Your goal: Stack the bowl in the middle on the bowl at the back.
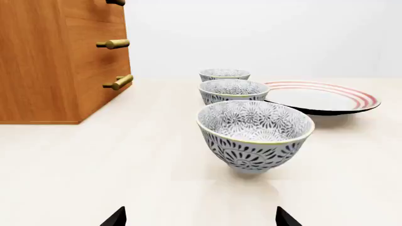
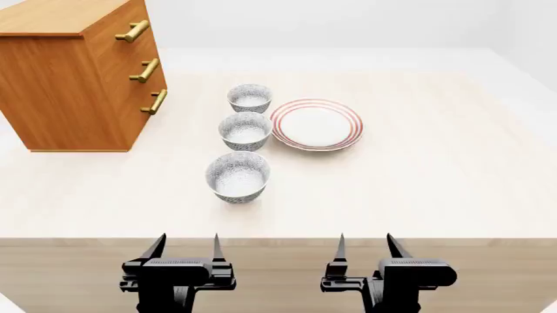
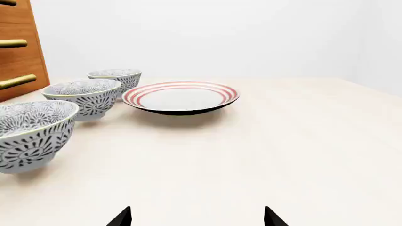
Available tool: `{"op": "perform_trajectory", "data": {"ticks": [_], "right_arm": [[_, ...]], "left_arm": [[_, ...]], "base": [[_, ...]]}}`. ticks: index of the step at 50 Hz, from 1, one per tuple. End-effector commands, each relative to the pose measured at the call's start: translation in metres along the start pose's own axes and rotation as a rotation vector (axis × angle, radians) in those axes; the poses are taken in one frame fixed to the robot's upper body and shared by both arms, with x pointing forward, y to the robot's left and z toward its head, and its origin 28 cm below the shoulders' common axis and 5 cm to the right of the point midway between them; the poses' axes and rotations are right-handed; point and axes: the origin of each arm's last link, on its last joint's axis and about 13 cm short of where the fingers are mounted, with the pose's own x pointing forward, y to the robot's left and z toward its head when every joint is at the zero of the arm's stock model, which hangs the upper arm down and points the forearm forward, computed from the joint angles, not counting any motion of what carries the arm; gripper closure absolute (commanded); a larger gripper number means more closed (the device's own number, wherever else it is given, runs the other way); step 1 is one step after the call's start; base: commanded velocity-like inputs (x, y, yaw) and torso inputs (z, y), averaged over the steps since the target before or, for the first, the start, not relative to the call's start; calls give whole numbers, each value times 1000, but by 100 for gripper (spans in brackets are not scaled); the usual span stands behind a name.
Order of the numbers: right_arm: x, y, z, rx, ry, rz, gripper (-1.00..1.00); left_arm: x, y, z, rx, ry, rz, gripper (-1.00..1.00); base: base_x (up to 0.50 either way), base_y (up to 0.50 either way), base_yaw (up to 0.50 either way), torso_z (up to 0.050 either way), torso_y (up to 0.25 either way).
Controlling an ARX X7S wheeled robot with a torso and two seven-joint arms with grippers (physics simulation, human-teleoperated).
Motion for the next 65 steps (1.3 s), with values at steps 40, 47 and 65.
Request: {"op": "perform_trajectory", "data": {"ticks": [40,47,65], "right_arm": [[0,-5,20,-50,32,-46,-100],[-2,-6,43,-83,-26,-19,-100],[2,-11,56,-99,-62,-36,-100]], "left_arm": [[14,7,34,7,-23,-26,-100],[26,9,59,4,-65,-41,-100],[40,10,63,-9,-122,-39,-100]], "base": [[0,194,0,0,0],[372,0,0,0,0],[500,0,0,22,0]]}}
